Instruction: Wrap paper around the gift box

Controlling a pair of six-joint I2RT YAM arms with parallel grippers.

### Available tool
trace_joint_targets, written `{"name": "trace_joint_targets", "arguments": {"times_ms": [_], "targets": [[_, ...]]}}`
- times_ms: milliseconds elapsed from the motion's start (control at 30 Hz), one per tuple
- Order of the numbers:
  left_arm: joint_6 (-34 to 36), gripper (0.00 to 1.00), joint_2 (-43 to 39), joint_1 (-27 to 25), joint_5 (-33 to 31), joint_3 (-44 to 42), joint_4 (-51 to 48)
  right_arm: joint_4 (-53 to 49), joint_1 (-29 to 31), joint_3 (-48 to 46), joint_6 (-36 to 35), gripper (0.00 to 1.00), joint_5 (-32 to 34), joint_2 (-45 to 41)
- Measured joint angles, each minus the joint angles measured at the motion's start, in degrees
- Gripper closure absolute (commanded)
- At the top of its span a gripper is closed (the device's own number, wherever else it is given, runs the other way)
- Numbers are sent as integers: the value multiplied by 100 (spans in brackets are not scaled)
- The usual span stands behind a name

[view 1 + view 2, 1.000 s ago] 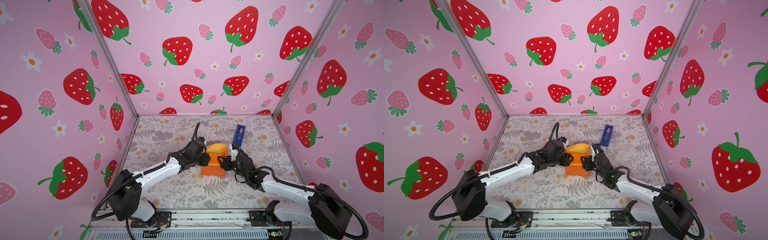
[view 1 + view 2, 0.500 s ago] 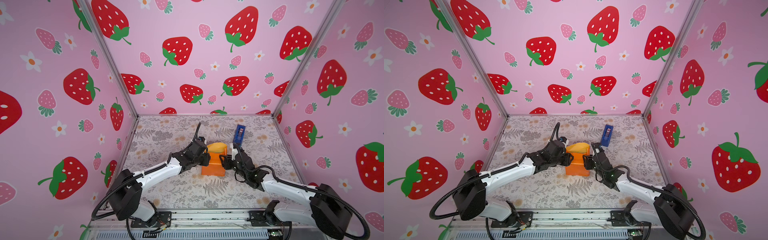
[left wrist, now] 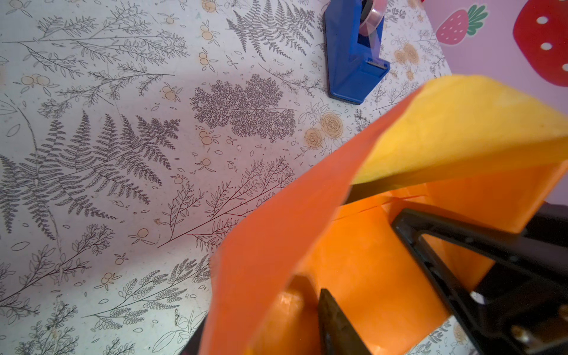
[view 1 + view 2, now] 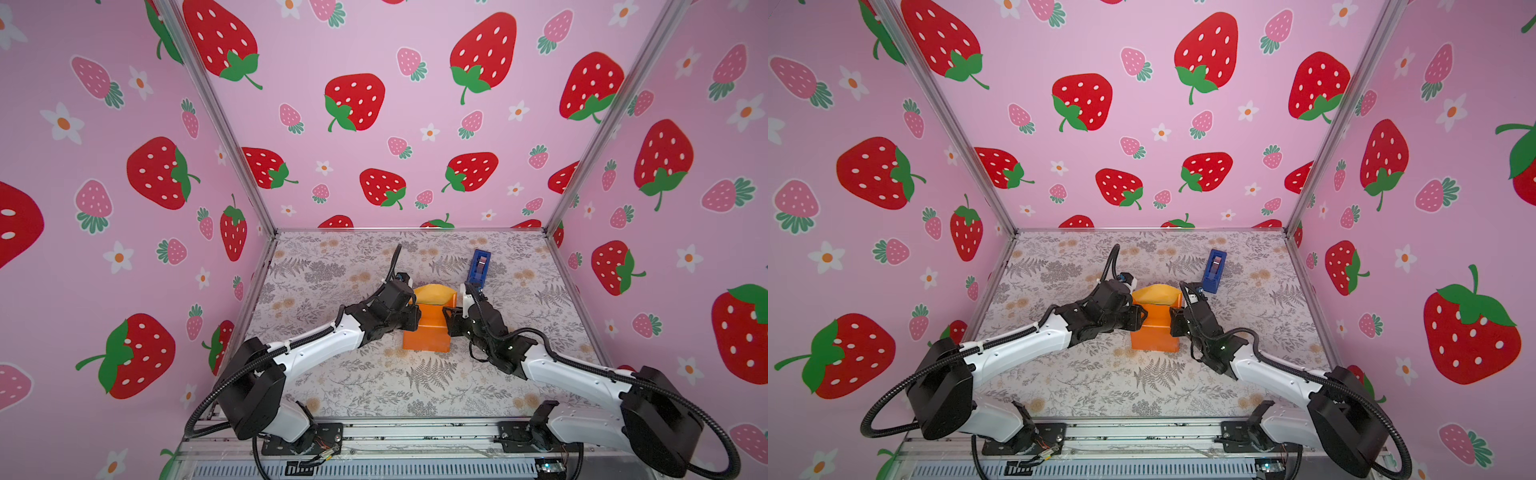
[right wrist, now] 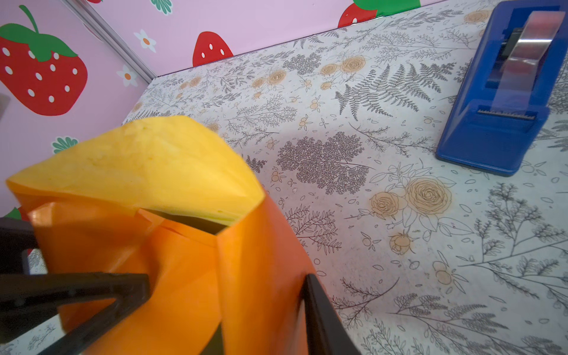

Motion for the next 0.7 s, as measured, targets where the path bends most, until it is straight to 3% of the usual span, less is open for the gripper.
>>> {"name": "trace_joint_targets", "arguments": {"times_ms": [267, 700], "targets": [[-42, 54, 4, 0, -2, 15, -17, -184, 170, 127, -87, 86, 459, 57], [160, 48, -474, 31, -195, 136, -791, -199, 223, 131, -103, 88, 715, 59]]}}
